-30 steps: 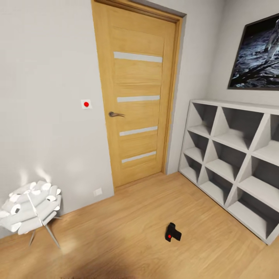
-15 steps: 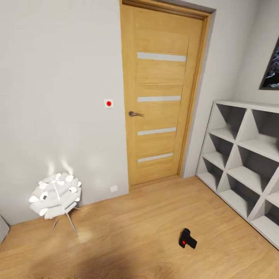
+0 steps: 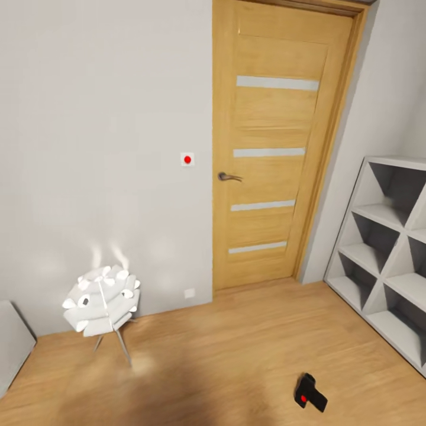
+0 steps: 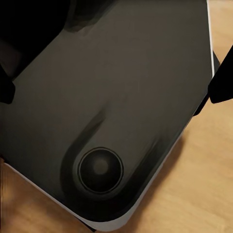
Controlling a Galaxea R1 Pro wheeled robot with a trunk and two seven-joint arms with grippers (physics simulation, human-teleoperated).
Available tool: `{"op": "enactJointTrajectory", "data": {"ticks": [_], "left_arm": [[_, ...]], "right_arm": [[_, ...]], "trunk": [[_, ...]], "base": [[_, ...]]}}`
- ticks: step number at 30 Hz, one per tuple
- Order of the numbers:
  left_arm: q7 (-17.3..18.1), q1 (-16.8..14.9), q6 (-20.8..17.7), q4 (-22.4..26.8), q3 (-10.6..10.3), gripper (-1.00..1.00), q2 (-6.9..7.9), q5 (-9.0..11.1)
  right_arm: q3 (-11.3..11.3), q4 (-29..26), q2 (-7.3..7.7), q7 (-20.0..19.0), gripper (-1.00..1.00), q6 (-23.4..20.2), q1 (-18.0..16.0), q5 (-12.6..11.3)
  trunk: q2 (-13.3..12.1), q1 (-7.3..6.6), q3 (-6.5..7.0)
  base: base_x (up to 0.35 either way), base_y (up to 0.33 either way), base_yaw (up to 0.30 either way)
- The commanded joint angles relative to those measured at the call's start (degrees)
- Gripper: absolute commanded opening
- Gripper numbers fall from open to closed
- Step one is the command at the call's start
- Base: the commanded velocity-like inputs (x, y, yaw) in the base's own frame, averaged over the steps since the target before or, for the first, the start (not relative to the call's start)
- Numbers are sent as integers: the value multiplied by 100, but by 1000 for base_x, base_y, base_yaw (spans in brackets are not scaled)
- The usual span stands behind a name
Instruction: Attach the digital camera to the camera tripod in the bedroom.
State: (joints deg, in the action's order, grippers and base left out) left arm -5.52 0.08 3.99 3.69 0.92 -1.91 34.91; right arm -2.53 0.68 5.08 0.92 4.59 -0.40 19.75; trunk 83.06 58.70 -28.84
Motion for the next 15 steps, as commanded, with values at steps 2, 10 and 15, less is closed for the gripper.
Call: {"op": "enactJointTrajectory", "data": {"ticks": [2,10,15], "left_arm": [[-21,1,4,9,7,100,-2,-1],[-19,1,-1,9,5,100,-2,-2],[-19,1,13,9,6,100,-8,-9]], "right_arm": [[-25,5,1,8,100,23,-4,58],[-13,2,2,5,100,24,-4,79],[-11,3,2,12,100,24,-4,70]], "trunk": [[2,3,-5],[2,3,-5],[2,3,-5]], "base": [[321,0,21],[323,0,8],[324,0,1]]}}
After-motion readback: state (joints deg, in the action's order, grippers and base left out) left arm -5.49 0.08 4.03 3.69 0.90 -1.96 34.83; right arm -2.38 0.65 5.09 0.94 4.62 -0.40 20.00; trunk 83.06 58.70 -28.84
